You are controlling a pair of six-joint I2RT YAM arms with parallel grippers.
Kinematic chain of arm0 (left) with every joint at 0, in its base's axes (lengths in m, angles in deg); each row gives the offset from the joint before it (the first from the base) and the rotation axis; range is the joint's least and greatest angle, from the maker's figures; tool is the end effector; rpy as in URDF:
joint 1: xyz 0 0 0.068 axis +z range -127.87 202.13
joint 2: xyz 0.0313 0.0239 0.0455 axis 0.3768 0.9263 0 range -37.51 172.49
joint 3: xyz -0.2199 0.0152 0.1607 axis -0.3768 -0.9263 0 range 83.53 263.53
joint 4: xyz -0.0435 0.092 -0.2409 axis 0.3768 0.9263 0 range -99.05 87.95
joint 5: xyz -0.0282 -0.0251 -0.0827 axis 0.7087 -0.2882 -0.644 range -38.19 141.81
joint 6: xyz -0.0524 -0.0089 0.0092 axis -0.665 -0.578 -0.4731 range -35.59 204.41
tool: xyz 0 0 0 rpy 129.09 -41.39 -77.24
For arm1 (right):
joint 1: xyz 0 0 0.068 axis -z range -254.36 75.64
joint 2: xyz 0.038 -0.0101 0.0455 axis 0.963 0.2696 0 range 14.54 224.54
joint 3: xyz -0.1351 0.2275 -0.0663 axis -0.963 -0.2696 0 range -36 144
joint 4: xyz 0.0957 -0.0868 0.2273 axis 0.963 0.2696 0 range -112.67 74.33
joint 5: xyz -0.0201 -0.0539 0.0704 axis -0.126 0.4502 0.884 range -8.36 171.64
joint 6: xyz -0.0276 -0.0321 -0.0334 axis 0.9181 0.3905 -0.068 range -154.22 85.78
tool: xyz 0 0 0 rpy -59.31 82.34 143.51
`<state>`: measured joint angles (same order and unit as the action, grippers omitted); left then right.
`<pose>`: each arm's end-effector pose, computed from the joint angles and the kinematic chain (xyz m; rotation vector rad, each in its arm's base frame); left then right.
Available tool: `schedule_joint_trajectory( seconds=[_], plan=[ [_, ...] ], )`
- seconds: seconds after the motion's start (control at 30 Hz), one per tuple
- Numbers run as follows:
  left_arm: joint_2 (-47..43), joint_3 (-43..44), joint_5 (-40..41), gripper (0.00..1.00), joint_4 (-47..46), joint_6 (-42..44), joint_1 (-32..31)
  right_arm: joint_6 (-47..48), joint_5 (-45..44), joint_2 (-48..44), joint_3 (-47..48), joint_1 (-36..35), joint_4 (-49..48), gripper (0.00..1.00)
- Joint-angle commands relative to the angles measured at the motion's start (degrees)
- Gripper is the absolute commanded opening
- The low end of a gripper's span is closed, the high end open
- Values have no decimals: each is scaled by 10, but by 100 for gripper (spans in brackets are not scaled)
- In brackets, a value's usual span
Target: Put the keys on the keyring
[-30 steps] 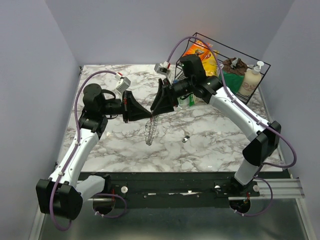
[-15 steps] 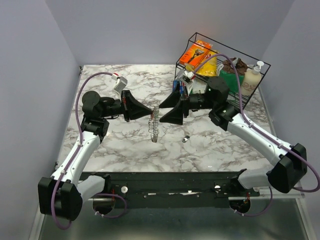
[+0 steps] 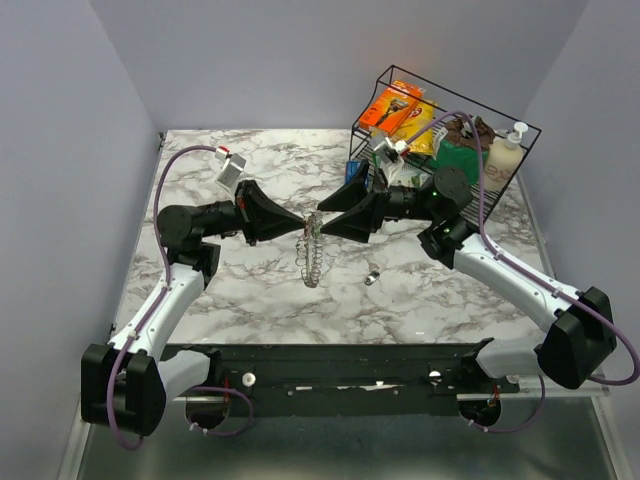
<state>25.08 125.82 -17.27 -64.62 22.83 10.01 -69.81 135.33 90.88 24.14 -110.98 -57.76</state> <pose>0.2080 -0.0786 0.3692 0.7463 1.3841 -1.6157 0.2234 0.2017 0.3901 -0.9275 1.2851 1.5954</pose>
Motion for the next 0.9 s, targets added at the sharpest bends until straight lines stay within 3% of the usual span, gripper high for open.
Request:
schedule_joint_trajectory(
  seconds=[0.0, 0.63, 0.87],
  plan=[
    [0, 8, -18, 0, -52, -27, -4, 21, -21, 7, 25, -2, 29, 71],
    [3, 16, -28, 0, -61, -38, -15, 89, -25, 22, 47, -25, 116, 50],
    [5, 17, -28, 0, -67, -43, -17, 96, -21, 24, 40, -28, 121, 32]
  ],
)
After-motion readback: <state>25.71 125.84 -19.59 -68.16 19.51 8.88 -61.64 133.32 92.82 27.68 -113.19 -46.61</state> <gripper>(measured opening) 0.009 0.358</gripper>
